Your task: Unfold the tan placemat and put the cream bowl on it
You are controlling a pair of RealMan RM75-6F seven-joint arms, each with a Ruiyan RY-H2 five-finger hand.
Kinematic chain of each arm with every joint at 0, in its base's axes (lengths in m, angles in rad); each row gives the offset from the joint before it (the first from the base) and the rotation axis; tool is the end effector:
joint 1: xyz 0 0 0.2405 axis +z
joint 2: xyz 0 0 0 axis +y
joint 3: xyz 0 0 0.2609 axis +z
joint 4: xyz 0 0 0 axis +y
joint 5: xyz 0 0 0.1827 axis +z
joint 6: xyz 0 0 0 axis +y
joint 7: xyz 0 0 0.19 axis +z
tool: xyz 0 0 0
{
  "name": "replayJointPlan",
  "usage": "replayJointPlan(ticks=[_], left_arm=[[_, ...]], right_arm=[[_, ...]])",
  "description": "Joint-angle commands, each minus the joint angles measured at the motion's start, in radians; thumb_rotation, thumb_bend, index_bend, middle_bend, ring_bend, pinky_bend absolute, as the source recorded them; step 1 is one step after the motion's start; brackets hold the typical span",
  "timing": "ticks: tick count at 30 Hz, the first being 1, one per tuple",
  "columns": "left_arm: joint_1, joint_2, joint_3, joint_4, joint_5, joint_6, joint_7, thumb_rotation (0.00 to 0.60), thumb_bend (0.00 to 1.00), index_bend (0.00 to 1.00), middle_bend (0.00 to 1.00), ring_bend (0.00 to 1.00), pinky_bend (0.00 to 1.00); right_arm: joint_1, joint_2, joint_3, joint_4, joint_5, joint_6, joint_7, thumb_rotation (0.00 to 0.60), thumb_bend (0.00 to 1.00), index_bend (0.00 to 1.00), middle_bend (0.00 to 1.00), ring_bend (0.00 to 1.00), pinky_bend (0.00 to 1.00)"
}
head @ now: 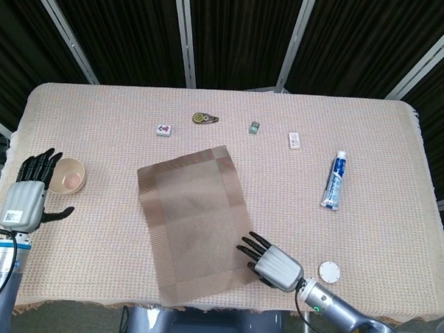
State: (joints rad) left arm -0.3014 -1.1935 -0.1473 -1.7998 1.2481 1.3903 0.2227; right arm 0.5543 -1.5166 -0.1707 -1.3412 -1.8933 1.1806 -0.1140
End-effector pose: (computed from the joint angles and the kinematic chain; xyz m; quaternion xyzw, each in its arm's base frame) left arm -0.2463 0.2947 0.1574 -0.5770 -0.4098 -0.4170 0.5703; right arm -0.1748 -0.2492 -0.0302 0.8708 -0.1914 0.3760 0.2526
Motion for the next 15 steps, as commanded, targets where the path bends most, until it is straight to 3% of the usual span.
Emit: replayJointPlan(ticks=[1,8,15], left_arm=[[0.001,0.0,0.0,-0.001,0.001,-0.001,0.0,0.6,0.01,0.0,0.0,0.0,0.0],[0.005,0.004,0.001,-0.011,0.008,-0.003,-0.007,0.6,0.01,0.0,0.0,0.0,0.0],[0.0,-0.003,-0.001,-0.006,0.005,-0.015,-0.002,0.6,0.01,0.0,0.0,0.0,0.0]], right_arm=[[-0.012,0.058,-0.021,-0.017,-0.041,0.055,-0.019,0.6,0.35,0.77,0.11,0.0,0.0],[-0.028,0.212,0.008,-0.023,-0.026,0.144,-0.035,0.6,0.35,0.77,0.13,0.0,0.0],[0.019,0.294,0.087,0.103,-0.004,0.153,-0.066,0.6,0.35,0.78,0.15,0.0,0.0]])
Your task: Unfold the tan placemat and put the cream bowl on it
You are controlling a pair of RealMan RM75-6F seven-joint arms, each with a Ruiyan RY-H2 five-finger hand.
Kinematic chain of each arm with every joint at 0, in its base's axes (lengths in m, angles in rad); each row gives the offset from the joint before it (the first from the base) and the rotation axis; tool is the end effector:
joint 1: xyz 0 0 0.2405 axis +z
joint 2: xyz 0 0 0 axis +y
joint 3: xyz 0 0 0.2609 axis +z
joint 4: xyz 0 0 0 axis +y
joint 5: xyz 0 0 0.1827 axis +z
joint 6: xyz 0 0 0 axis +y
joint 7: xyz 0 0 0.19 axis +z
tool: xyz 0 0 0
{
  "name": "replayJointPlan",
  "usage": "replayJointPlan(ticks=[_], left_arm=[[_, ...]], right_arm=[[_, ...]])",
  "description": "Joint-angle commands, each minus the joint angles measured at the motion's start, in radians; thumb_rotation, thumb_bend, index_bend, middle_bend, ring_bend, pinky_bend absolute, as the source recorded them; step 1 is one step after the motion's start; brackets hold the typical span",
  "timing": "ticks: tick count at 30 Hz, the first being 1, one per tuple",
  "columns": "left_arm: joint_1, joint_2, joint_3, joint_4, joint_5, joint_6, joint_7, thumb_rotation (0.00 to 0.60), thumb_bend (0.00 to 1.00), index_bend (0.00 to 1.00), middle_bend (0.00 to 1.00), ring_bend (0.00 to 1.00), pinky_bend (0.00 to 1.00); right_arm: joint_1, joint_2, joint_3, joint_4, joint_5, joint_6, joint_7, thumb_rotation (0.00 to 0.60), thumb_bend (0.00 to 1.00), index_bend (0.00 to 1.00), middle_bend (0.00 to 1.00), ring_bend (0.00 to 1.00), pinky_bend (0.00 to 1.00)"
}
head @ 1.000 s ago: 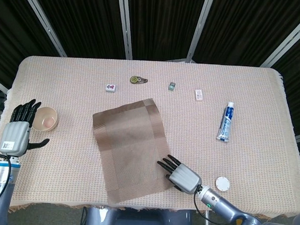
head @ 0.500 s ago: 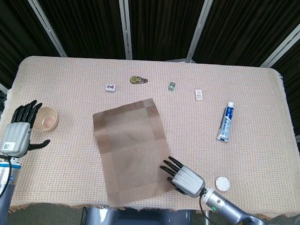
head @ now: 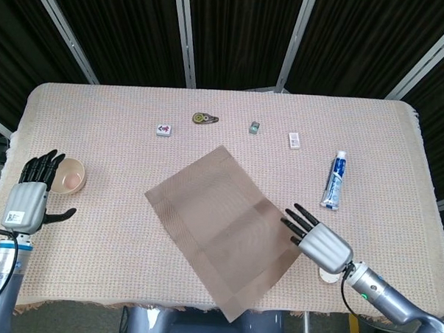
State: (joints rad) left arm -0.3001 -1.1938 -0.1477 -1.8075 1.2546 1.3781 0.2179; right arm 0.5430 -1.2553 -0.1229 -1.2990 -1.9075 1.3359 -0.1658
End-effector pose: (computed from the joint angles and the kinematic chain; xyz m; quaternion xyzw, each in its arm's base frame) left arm -0.2441 0.2940 0.1543 -0.5800 -0.4146 -0.4185 0.5626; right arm -0.2071 -0.2935 0.0801 0.8564 -0.0695 0.3460 0.3768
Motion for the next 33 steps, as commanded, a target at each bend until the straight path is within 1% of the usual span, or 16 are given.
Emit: replayJointPlan(ticks=[1,6,10,14,16,18,23,24,25,26,27,28,30,33], left_arm=[[-0.003,-0.004,-0.001,0.002,-0.003,-0.005,0.004,0.6,0.01,0.0,0.0,0.0,0.0],[-0.009,-0.015,-0.001,0.012,-0.013,-0.018,0.014,0.6,0.01,0.0,0.0,0.0,0.0],[-0.013,-0.022,-0.005,0.023,-0.025,-0.027,0.02,0.6,0.01,0.0,0.0,0.0,0.0],[-0.015,-0.025,-0.007,0.032,-0.035,-0.034,0.021,0.6,0.01,0.0,0.0,0.0,0.0],[-0.014,-0.024,-0.009,0.038,-0.041,-0.036,0.02,0.6,0.01,0.0,0.0,0.0,0.0],[-0.012,-0.022,-0.01,0.042,-0.047,-0.037,0.015,0.6,0.01,0.0,0.0,0.0,0.0],[-0.009,-0.017,-0.009,0.048,-0.054,-0.043,0.008,0.6,0.01,0.0,0.0,0.0,0.0],[-0.008,-0.015,-0.008,0.049,-0.054,-0.043,0.007,0.6,0.01,0.0,0.0,0.0,0.0],[-0.007,-0.014,-0.008,0.049,-0.053,-0.042,0.006,0.6,0.01,0.0,0.0,0.0,0.0],[-0.006,-0.013,-0.007,0.049,-0.052,-0.042,0.005,0.6,0.01,0.0,0.0,0.0,0.0],[-0.004,-0.012,-0.005,0.049,-0.05,-0.04,0.005,0.6,0.01,0.0,0.0,0.0,0.0],[-0.003,-0.011,-0.004,0.049,-0.049,-0.04,0.004,0.6,0.01,0.0,0.0,0.0,0.0],[-0.002,-0.01,-0.001,0.048,-0.044,-0.041,0.003,0.6,0.01,0.0,0.0,0.0,0.0],[-0.003,-0.01,0.004,0.047,-0.034,-0.046,0.001,0.6,0.01,0.0,0.0,0.0,0.0]], right_arm=[[0.046,0.037,0.051,0.084,0.01,-0.011,-0.019,0.6,0.35,0.78,0.15,0.0,0.0],[0.125,0.019,0.102,0.187,-0.001,-0.058,-0.054,0.6,0.35,0.78,0.15,0.0,0.0],[0.19,-0.028,0.137,0.281,0.017,-0.119,-0.045,0.6,0.35,0.78,0.16,0.0,0.0],[0.248,-0.083,0.162,0.376,0.034,-0.175,-0.047,0.6,0.35,0.78,0.16,0.0,0.0],[0.277,-0.116,0.166,0.436,0.034,-0.196,-0.047,0.6,0.35,0.78,0.17,0.0,0.0],[0.308,-0.145,0.157,0.505,0.015,-0.203,-0.045,0.6,0.35,0.78,0.19,0.0,0.0],[0.347,-0.187,0.138,0.631,-0.017,-0.19,-0.031,0.6,0.34,0.78,0.19,0.0,0.0],[0.349,-0.196,0.135,0.657,-0.017,-0.187,-0.024,0.6,0.31,0.74,0.19,0.0,0.0],[0.351,-0.204,0.133,0.683,-0.017,-0.181,-0.02,0.6,0.23,0.55,0.15,0.0,0.0],[0.351,-0.212,0.13,0.708,-0.017,-0.175,-0.018,0.6,0.16,0.39,0.11,0.0,0.0],[0.346,-0.223,0.132,0.739,-0.008,-0.166,-0.016,0.6,0.07,0.16,0.05,0.0,0.0],[0.34,-0.23,0.137,0.759,0.003,-0.162,-0.018,0.6,0.01,0.01,0.01,0.0,0.0],[0.317,-0.243,0.163,0.771,0.049,-0.156,-0.007,0.6,0.0,0.0,0.0,0.0,0.0],[0.275,-0.242,0.205,0.738,0.114,-0.097,0.023,0.6,0.0,0.0,0.0,0.0,0.0]])
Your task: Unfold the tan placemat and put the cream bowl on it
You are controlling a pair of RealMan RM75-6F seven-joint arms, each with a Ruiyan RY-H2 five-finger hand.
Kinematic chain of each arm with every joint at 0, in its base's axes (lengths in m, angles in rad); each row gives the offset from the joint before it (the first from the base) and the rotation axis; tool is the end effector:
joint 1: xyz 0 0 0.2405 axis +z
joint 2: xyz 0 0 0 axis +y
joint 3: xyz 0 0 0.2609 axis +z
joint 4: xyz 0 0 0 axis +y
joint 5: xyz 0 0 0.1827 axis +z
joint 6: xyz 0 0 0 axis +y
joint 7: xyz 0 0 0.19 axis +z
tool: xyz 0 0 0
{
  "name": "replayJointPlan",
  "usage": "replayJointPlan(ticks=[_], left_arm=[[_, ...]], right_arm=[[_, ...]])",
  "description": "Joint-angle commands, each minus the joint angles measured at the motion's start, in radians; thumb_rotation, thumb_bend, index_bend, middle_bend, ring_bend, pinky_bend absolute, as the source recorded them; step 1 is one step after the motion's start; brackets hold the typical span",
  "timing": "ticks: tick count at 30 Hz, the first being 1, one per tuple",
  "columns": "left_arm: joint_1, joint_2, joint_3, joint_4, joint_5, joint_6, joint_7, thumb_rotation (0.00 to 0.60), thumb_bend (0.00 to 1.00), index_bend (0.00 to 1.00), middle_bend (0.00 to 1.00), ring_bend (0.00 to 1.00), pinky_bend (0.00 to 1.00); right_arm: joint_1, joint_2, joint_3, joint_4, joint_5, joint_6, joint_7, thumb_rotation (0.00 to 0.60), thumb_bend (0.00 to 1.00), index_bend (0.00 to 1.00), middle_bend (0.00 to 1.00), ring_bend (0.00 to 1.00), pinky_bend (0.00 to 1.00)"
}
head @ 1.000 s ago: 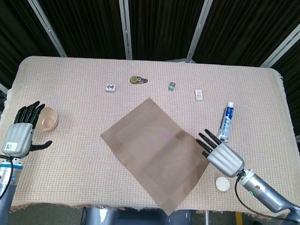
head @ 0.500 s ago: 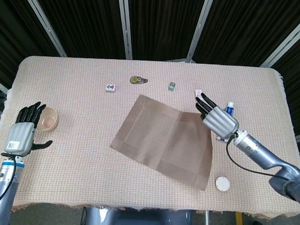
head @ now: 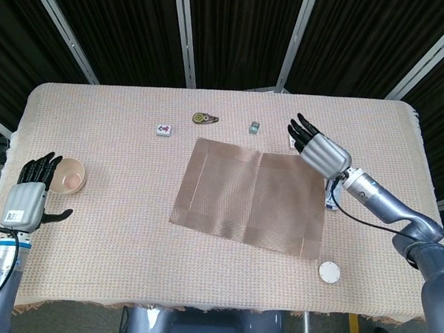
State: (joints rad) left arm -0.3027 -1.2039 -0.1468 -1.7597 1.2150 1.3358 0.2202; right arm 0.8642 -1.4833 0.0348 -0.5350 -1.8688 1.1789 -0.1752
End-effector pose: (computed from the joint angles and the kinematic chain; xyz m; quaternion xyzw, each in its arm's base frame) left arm -0.2604 0.2968 0.1481 -0.5833 -0.4250 -0.3910 0.5711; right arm -0.1711 -0.4682 0.1123 0.8093 0.1859 0.2137 0.5146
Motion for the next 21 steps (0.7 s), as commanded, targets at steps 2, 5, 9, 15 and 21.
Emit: replayJointPlan(ticks=[2,5,9,15,21], left_arm=[[-0.001,0.001,0.01,0.0,0.016,-0.009,-0.005,0.6,0.01,0.0,0.0,0.0,0.0],[-0.003,0.0,0.018,0.002,0.03,-0.017,-0.009,0.6,0.01,0.0,0.0,0.0,0.0],[-0.011,-0.005,0.038,0.018,0.074,-0.039,-0.035,0.6,0.01,0.0,0.0,0.0,0.0],[-0.048,-0.026,0.076,0.079,0.199,-0.095,-0.131,0.6,0.01,0.01,0.0,0.0,0.0],[-0.147,-0.066,0.122,0.194,0.364,-0.207,-0.279,0.6,0.06,0.11,0.0,0.0,0.0]], right_arm=[[-0.084,0.0,0.077,-0.076,0.123,0.104,0.044,0.6,0.0,0.0,0.0,0.0,0.0],[-0.14,0.03,0.107,-0.154,0.175,0.161,0.058,0.6,0.0,0.0,0.0,0.0,0.0],[-0.277,0.124,0.13,-0.389,0.27,0.235,0.082,0.6,0.0,0.0,0.0,0.0,0.0],[-0.445,0.319,0.081,-0.79,0.358,0.26,0.046,0.6,0.0,0.0,0.0,0.0,0.0],[-0.583,0.391,0.02,-1.019,0.375,0.35,0.032,0.6,0.0,0.0,0.0,0.0,0.0]])
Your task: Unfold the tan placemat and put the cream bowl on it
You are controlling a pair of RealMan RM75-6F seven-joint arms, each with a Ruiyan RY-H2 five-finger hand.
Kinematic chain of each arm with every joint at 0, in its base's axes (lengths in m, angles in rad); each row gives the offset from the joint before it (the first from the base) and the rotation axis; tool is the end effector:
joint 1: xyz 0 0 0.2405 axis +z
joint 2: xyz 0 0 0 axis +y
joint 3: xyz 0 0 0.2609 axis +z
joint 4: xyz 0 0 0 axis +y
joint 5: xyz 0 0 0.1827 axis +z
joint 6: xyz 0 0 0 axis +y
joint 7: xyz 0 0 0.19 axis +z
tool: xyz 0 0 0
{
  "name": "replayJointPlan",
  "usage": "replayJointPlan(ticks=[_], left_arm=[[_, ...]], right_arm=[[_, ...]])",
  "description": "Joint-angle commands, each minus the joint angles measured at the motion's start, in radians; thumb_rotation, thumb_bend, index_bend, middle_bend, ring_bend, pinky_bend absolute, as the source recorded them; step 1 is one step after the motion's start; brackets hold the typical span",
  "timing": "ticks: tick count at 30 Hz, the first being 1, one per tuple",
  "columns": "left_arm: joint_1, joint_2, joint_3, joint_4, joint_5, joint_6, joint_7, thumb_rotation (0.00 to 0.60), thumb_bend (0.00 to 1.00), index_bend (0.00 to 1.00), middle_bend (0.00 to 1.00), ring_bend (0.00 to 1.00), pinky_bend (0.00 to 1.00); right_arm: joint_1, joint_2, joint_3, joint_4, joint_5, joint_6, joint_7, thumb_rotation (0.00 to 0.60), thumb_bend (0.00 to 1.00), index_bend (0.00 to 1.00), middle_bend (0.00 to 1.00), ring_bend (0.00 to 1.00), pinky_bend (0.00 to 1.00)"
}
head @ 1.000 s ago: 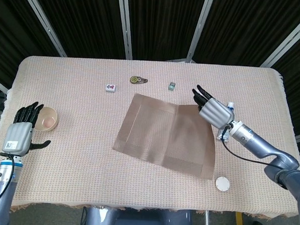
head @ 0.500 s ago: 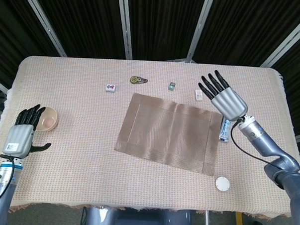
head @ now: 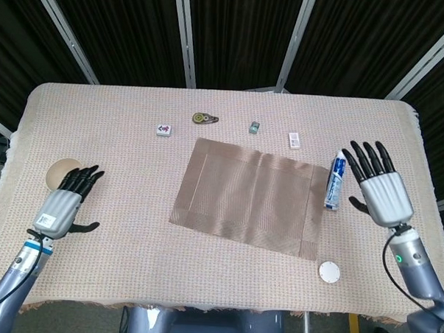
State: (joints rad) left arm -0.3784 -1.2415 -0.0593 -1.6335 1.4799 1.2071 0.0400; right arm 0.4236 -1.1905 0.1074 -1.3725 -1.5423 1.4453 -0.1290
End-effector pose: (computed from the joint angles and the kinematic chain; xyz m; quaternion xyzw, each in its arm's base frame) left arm -0.2312 0.2979 0.0980 -0.6898 -0.3978 -0.4067 0.4479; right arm -0.2348 -0.3350 0.1872 0.6820 -0.1730 0.4127 0.5785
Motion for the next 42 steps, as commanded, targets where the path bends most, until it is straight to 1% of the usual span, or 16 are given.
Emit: replayJointPlan(ticks=[1,3,5,7,10,13,16,22,25,28,34,42], left_arm=[[-0.09,-0.037,0.039,0.086,0.125,-0.092,-0.119,0.6,0.07,0.14,0.0,0.0,0.0],[-0.114,-0.056,0.041,0.114,0.154,-0.105,-0.133,0.6,0.1,0.18,0.0,0.0,0.0],[-0.146,-0.095,0.041,0.16,0.187,-0.12,-0.135,0.6,0.13,0.21,0.0,0.0,0.0],[-0.168,-0.13,0.04,0.2,0.205,-0.131,-0.133,0.6,0.17,0.25,0.0,0.0,0.0],[-0.205,-0.19,0.041,0.271,0.221,-0.159,-0.128,0.6,0.22,0.27,0.0,0.0,0.0],[-0.235,-0.24,0.04,0.333,0.222,-0.186,-0.133,0.6,0.23,0.29,0.0,0.0,0.0],[-0.258,-0.3,0.038,0.417,0.235,-0.186,-0.131,0.6,0.24,0.3,0.0,0.0,0.0],[-0.298,-0.428,0.041,0.626,0.252,-0.183,-0.172,0.6,0.24,0.3,0.0,0.0,0.0],[-0.317,-0.481,0.042,0.718,0.262,-0.164,-0.209,0.6,0.25,0.3,0.0,0.0,0.0],[-0.335,-0.54,0.044,0.823,0.276,-0.12,-0.264,0.6,0.25,0.3,0.0,0.0,0.0],[-0.363,-0.599,0.064,0.928,0.283,-0.118,-0.324,0.6,0.25,0.3,0.0,0.0,0.0],[-0.384,-0.638,0.093,0.979,0.286,-0.123,-0.338,0.6,0.25,0.3,0.0,0.0,0.0]], right_arm=[[-0.158,0.096,-0.057,-0.195,0.047,0.099,-0.01,0.6,0.0,0.0,0.0,0.0,0.0],[-0.18,0.084,-0.061,-0.212,0.045,0.127,-0.001,0.6,0.0,0.0,0.0,0.0,0.0],[-0.21,0.058,-0.06,-0.233,0.045,0.168,0.001,0.6,0.0,0.0,0.0,0.0,0.0],[-0.226,0.037,-0.061,-0.244,0.042,0.186,-0.001,0.6,0.0,0.0,0.0,0.0,0.0],[-0.243,0.01,-0.062,-0.248,0.04,0.199,-0.025,0.6,0.0,0.0,0.0,0.0,0.0],[-0.25,-0.008,-0.063,-0.239,0.036,0.196,-0.037,0.6,0.0,0.0,0.0,0.0,0.0],[-0.252,-0.009,-0.055,-0.229,0.042,0.191,-0.051,0.6,0.0,0.0,0.0,0.0,0.0],[-0.249,-0.012,-0.036,-0.207,0.056,0.172,-0.033,0.6,0.0,0.0,0.0,0.0,0.0],[-0.247,-0.015,-0.029,-0.197,0.058,0.162,-0.029,0.6,0.0,0.0,0.0,0.0,0.0],[-0.246,-0.02,-0.022,-0.185,0.064,0.151,-0.027,0.6,0.0,0.0,0.0,0.0,0.0],[-0.247,-0.025,-0.012,-0.172,0.072,0.14,-0.025,0.6,0.0,0.0,0.0,0.0,0.0],[-0.255,-0.023,-0.003,-0.174,0.062,0.146,-0.022,0.6,0.0,0.0,0.0,0.0,0.0]])
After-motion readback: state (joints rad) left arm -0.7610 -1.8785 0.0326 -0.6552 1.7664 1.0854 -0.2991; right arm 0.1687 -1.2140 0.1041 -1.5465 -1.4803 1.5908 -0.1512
